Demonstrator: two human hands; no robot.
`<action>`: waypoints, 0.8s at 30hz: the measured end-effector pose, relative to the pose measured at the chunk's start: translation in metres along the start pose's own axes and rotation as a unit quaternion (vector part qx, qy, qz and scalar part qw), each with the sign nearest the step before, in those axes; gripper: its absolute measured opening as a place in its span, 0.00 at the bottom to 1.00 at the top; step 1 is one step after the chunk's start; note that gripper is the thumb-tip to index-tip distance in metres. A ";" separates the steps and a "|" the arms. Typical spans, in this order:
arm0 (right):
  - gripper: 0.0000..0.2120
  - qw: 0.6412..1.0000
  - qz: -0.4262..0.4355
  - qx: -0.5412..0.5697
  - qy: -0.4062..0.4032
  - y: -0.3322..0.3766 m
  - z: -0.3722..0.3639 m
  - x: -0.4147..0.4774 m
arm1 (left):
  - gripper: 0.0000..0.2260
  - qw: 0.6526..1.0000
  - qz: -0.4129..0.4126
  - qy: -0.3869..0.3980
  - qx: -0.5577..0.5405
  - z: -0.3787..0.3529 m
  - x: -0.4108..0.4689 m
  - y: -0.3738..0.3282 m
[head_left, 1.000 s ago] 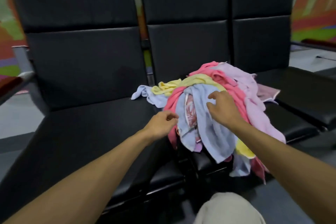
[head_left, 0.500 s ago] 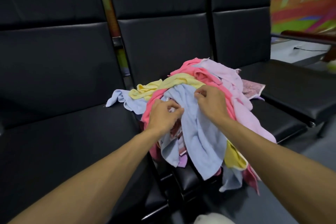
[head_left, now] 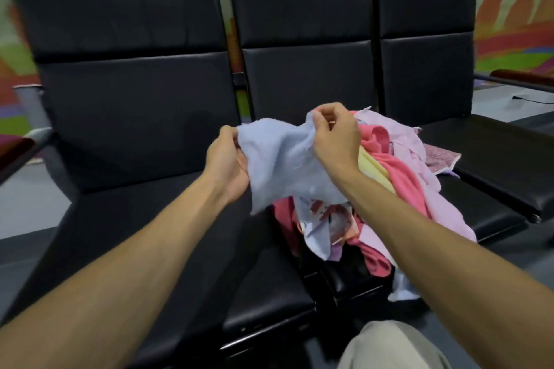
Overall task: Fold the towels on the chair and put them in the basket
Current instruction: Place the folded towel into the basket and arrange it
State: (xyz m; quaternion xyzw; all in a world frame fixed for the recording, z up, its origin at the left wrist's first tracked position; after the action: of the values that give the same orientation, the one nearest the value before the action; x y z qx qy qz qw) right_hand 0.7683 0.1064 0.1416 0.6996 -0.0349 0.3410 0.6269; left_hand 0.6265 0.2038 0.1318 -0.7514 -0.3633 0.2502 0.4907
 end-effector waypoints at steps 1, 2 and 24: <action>0.05 0.999 -0.029 -0.020 0.012 -0.005 -0.007 -0.007 | 0.10 1.000 0.006 0.005 0.020 0.007 -0.008 -0.003; 0.06 0.996 -0.068 -0.053 0.028 -0.010 -0.015 -0.017 | 0.11 0.999 0.010 0.005 0.044 0.015 -0.014 -0.004; 0.10 0.900 -0.143 0.061 0.406 0.040 -0.179 -0.168 | 0.16 0.983 0.070 -0.119 0.119 0.252 -0.134 -0.031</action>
State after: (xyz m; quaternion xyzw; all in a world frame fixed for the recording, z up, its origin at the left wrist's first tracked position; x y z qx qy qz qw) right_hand 0.5436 0.1953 0.0848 0.5346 0.3439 0.5040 0.5848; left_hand 0.3503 0.2456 0.0639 -0.6759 -0.3330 0.4135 0.5112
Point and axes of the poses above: each hand's wrist, its own x-axis towards the middle knuckle, its own z-axis out of the back of the hand, y = z × x, the point moved 1 cm from there along x, towards the middle knuckle, and after that the axes turned 8 degrees about x, right-handed, at the moved point
